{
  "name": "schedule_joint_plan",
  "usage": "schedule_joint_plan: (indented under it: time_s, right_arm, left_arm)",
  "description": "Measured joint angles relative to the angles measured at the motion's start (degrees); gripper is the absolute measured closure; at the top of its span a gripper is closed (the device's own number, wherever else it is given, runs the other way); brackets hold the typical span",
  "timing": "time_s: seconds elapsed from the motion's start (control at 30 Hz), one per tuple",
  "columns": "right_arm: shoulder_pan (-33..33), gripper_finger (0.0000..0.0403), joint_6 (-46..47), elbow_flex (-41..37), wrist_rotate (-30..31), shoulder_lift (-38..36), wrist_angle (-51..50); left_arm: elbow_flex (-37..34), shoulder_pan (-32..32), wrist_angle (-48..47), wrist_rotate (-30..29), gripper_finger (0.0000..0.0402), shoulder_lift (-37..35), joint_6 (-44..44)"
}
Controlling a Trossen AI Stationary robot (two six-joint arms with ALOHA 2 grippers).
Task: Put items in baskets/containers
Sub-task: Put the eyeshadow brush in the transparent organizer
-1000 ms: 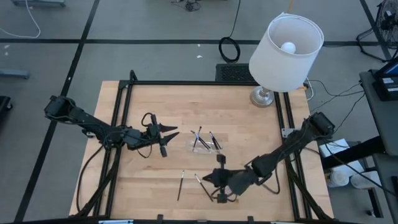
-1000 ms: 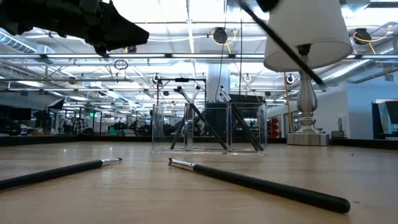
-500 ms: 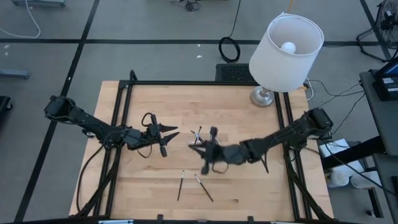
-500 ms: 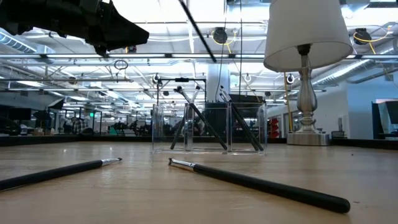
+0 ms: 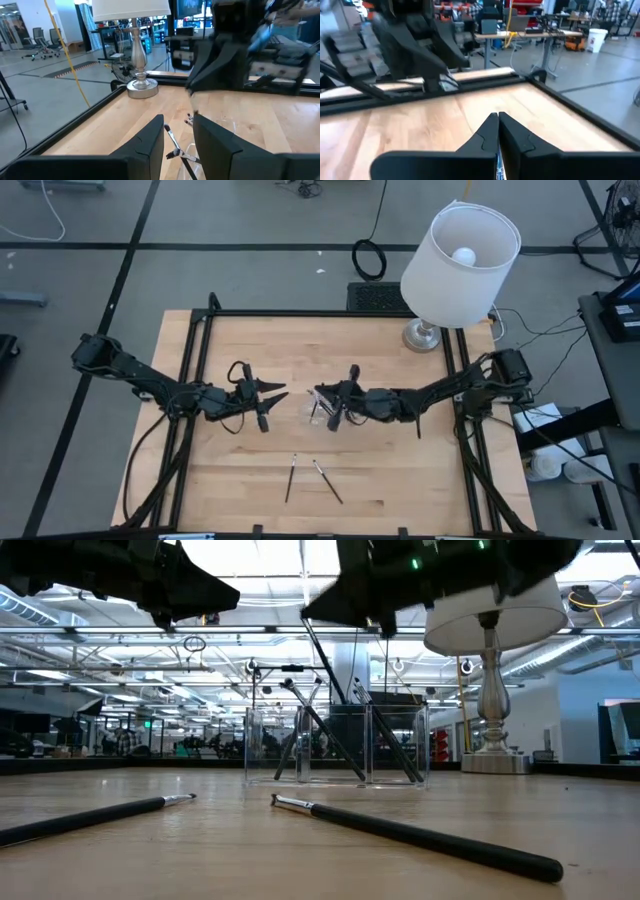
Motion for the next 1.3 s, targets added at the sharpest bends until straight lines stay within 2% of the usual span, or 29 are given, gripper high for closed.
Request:
schedule_joint_plan:
  time_s: [0.27, 0.7, 0.93, 1.17, 1.3]
  right_arm:
    - [-0.18, 0.0403, 3.69, -5.35, -0.02, 0.04, 4.33]
    - [0.26, 0.0403, 7.06, -5.44, -0.09, 8.63, 6.48]
    - [0.33, 0.0400, 5.77, -5.46, -1.34, 9.20, 7.03]
    - [0.35, 0.0349, 3.88, -5.44, -1.78, 8.78, 11.46]
    - [0.96, 0.0301, 0.65, -4.64, -5.57, 7.61, 14.21]
  left_arm:
    - [0.00, 0.04, 0.19, -0.02, 0.0286, 0.01, -0.02]
    - [0.00, 0.09, 0.31, -0.10, 0.0286, 0.02, -0.28]
    - [0.00, 0.09, 0.26, -0.10, 0.0286, 0.02, -0.19]
    - [0.00, 0.85, 0.76, -0.17, 0.0286, 0.02, 0.22]
    - [0.00, 1.38, 0.42, -0.15, 0.0286, 0.02, -2.75]
